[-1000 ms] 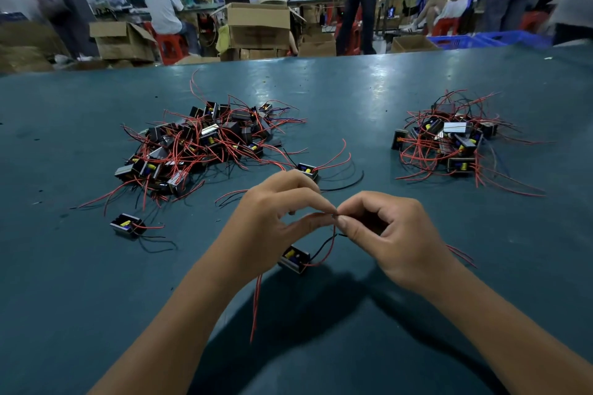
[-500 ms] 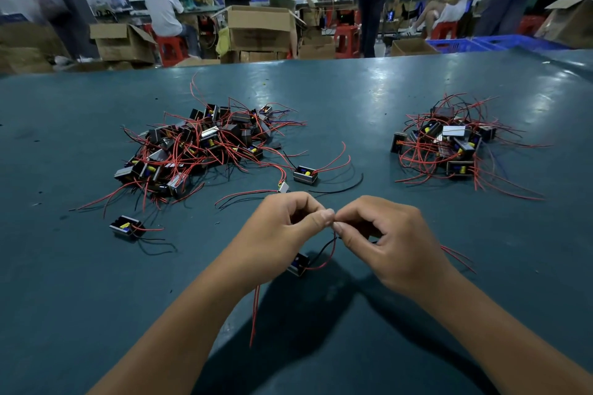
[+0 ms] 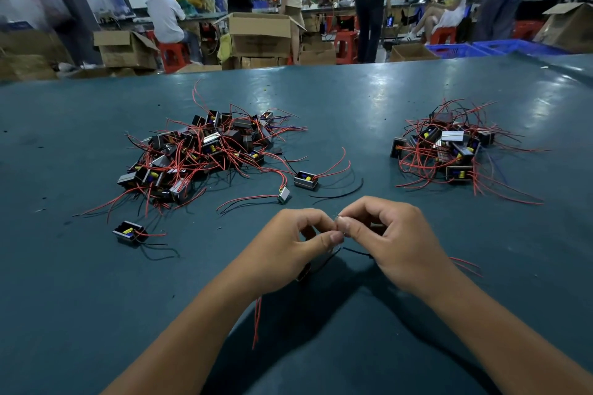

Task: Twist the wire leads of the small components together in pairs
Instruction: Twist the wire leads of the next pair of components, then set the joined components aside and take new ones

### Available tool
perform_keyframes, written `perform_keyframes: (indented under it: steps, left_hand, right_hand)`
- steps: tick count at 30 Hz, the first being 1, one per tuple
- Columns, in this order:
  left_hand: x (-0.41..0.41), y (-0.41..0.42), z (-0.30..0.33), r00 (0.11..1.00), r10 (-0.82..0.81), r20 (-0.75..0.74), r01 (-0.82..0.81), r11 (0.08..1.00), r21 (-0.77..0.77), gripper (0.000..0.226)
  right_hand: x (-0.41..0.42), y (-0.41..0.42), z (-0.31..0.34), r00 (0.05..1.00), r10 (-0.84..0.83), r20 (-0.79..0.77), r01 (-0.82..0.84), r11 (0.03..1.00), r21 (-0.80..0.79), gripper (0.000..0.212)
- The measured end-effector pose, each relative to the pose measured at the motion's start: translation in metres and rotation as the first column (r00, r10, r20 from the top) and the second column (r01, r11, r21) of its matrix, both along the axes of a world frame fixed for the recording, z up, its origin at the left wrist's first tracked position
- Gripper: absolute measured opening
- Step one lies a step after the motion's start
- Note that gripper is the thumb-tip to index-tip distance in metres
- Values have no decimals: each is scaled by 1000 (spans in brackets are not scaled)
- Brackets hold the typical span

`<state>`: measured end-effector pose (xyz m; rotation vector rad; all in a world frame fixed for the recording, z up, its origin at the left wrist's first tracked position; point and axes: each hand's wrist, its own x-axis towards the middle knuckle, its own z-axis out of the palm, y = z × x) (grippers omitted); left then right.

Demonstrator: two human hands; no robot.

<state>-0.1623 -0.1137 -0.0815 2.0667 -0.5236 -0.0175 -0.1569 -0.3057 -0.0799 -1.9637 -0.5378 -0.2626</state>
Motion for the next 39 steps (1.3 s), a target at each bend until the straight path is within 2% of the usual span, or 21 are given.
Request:
perform_keyframes:
  steps: [4,8,9,11,13,14,16,18,21,22,24,26,27,30,33,35,39]
  left_hand:
    - [4,5,2,998,30,47,-30,1000,-10,13]
    - [7,9,3,990,103,99,-100,994,-39,12]
    - [7,10,3,983,135,124,-127,989,-72,12]
    - [10,16,2,965,237,110,-207,951,-231,15]
    - [16,28,1,941,337,18,-304,869,-391,18]
    - [20,34,-1,930,366,-32,-346,845,-408,18]
    - [26,44,-8,920,382,-87,-388,861,-328,16]
    - [31,54,-12,931,359,-58,-364,914,-179,13]
    - [44,88,-7,891,422,165,-435,899,50,9]
    - [50,103,-4,847,457,272,-502,856,125,7]
    - [64,136,3,748,516,417,-645,712,275,3]
    - [77,165,4,675,584,450,-736,502,453,14]
    - [82,174,3,665,601,444,-732,406,547,22]
    - [88,184,-1,661,589,465,-694,244,678,30]
    - [92,180,1,645,556,524,-707,173,686,24]
    - [93,178,5,640,591,490,-704,195,683,19]
    - [90,169,6,669,610,426,-645,190,740,26]
  right_hand:
    - [6,-8,2,998,15,-54,-15,1000,10,10]
    - [11,-13,5,995,10,-98,0,994,109,12]
    - [14,-15,7,994,-21,-105,37,988,152,12]
    - [23,-23,16,986,-130,-108,153,959,237,12]
    - [39,-38,31,965,-240,-105,260,925,277,12]
    - [51,-46,41,954,-287,-86,299,918,260,11]
    - [80,-61,63,925,-380,-17,378,912,162,8]
    - [113,-76,83,880,-472,53,469,881,61,8]
    - [159,-94,101,823,-563,76,566,800,-201,17]
    - [168,-95,103,806,-588,69,578,758,-302,28]
    - [175,-86,101,787,-614,57,588,718,-374,44]
    - [169,-66,94,772,-623,129,619,689,-376,49]
    - [165,-54,89,762,-621,184,637,667,-387,50]
    - [148,-23,74,798,-556,232,599,686,-414,48]
    - [134,-1,61,852,-476,218,520,725,-451,45]
    - [125,12,54,887,-413,204,459,759,-461,43]
    - [108,32,41,932,-320,170,362,794,-488,41]
